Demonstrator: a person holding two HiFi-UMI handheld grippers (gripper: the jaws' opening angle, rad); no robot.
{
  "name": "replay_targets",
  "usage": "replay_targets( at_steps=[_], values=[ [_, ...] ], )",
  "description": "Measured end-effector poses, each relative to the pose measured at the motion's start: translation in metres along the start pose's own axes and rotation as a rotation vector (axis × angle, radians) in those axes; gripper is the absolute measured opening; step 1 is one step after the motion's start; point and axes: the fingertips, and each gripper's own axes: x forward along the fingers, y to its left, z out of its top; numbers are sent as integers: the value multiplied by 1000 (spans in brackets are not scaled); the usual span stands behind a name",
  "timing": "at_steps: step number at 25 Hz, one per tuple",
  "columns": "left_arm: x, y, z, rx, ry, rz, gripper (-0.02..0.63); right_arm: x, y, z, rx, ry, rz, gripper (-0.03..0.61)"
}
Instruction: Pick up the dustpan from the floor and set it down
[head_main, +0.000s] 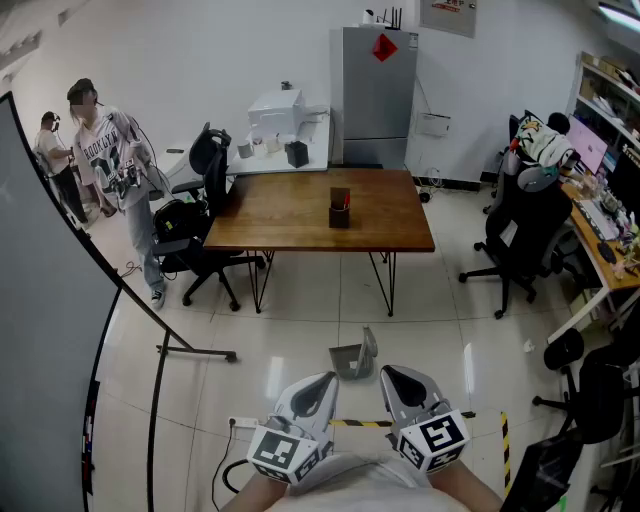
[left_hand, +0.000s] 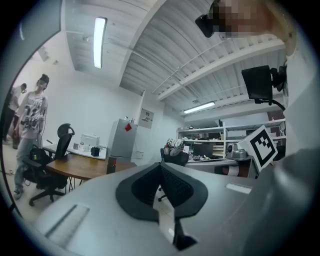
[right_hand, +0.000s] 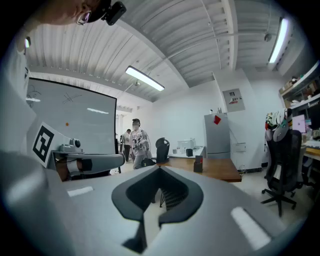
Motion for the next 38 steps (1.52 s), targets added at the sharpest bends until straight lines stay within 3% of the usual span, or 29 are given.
replay_targets(
  at_steps=[8, 13, 17, 22, 23, 25, 28, 33, 38],
  values=[
    [15, 0, 2, 2, -4, 52, 14, -6, -30, -3, 22, 1, -1, 0],
    [25, 9, -8, -2, 1, 102, 14, -2, -48, -28, 60, 53, 6, 0],
    [32, 36, -15, -38, 13, 137, 14, 18, -58, -46, 83, 107, -4, 0],
    [56, 98, -29, -79, 47, 118, 14, 77, -73, -59, 123, 161, -35, 0],
    [61, 113, -30, -86, 58, 111, 14, 92, -75, -63, 135, 181, -48, 16],
    [71, 145, -28, -93, 74, 97, 14, 123, -79, -76, 139, 235, -66, 117],
    [87, 187, -19, -97, 79, 52, 14, 161, -91, -95, 110, 309, -119, 183],
    [113, 223, -23, -114, 95, -5, 14, 194, -128, -150, 167, 442, -230, 201],
    [142, 235, -44, -125, 132, -15, 14, 225, -164, -250, 202, 671, -230, 224]
  ],
)
